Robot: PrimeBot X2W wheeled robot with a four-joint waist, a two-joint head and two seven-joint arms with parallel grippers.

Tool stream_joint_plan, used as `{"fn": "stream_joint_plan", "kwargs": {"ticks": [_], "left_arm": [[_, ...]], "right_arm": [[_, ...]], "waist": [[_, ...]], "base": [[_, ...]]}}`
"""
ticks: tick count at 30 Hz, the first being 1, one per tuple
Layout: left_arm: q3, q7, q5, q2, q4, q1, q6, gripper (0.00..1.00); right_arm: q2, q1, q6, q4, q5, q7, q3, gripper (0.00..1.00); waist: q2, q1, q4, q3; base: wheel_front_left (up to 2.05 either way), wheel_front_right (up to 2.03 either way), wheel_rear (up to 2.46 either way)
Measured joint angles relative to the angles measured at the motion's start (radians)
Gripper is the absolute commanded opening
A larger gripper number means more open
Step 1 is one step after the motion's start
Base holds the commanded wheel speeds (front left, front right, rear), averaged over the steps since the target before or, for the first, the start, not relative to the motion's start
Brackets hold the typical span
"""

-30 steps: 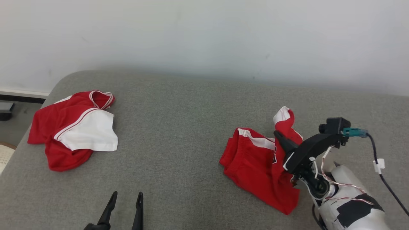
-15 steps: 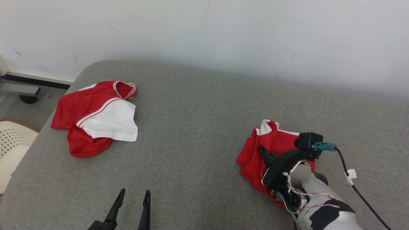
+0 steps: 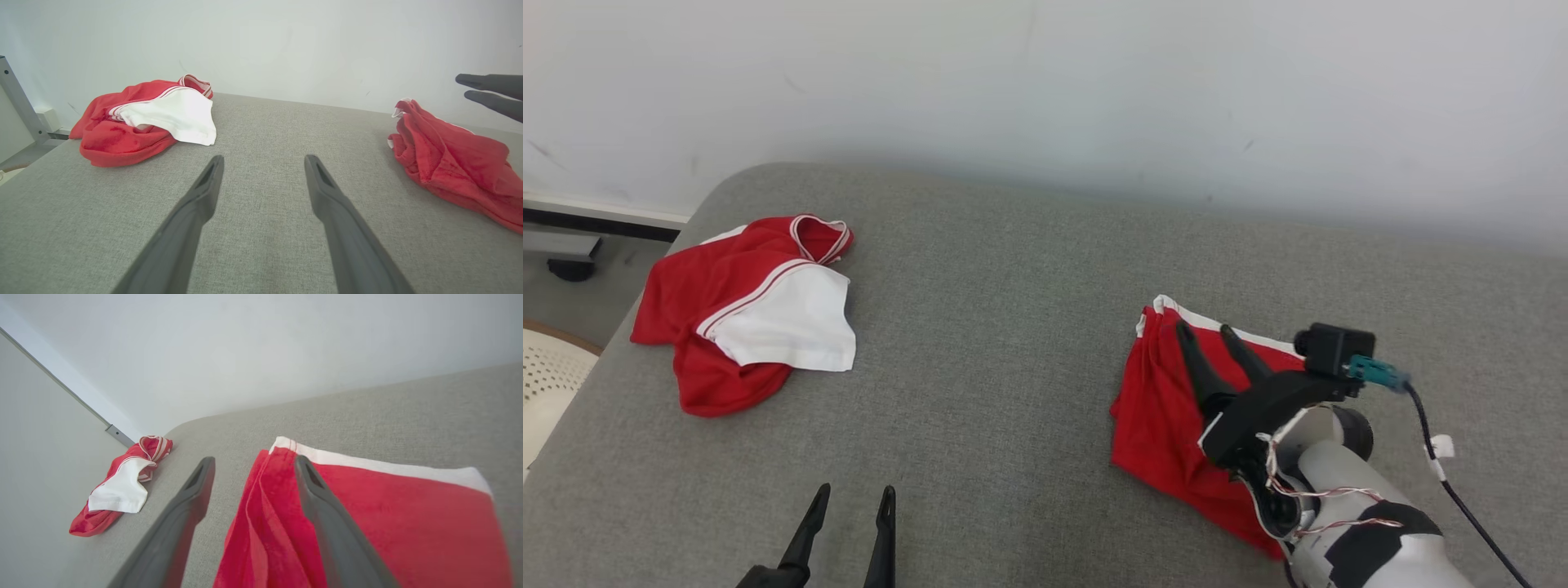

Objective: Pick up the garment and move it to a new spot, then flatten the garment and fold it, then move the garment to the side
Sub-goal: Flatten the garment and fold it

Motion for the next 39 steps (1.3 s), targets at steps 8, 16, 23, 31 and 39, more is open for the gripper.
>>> {"fn": "stream_joint_plan", "kwargs": {"ticks": [8,16,23,31,39], "left_arm": [[0.020,0.000,0.003,0.000,-0.009,0.016,0.000,1.00],[0.039,0.000,0.005,0.000,-0.026,0.018,0.000,1.00],[0.044,0.000,0.006,0.000,-0.031,0.017,0.000,1.00],[0.023,0.000,0.006,-0.001,-0.026,-0.014,0.000,1.00],[0.001,0.000,0.001,-0.001,-0.019,-0.050,0.000,1.00]], "right_arm": [[-0.124,0.060,0.000,-0.097,0.048,-0.086,-0.058,1.00],[-0.187,0.156,0.000,-0.150,-0.055,-0.094,-0.184,0.00],[-0.139,0.263,0.000,-0.186,-0.271,-0.094,-0.238,0.00],[-0.075,0.272,0.000,-0.128,-0.421,-0.094,-0.263,0.00],[-0.013,0.190,0.000,-0.017,-0.492,-0.094,-0.294,0.00]], "waist": [[0.0000,-0.0001,-0.029,-0.009],[0.0000,-0.0001,-0.045,0.004],[0.0000,-0.0001,-0.043,0.021],[0.0000,-0.0001,-0.012,0.042],[0.0000,0.0001,0.045,0.082]], "base": [[0.00,0.00,0.00],[0.00,0.00,0.00],[0.00,0.00,0.00],[0.00,0.00,0.00],[0.00,0.00,0.00]]}}
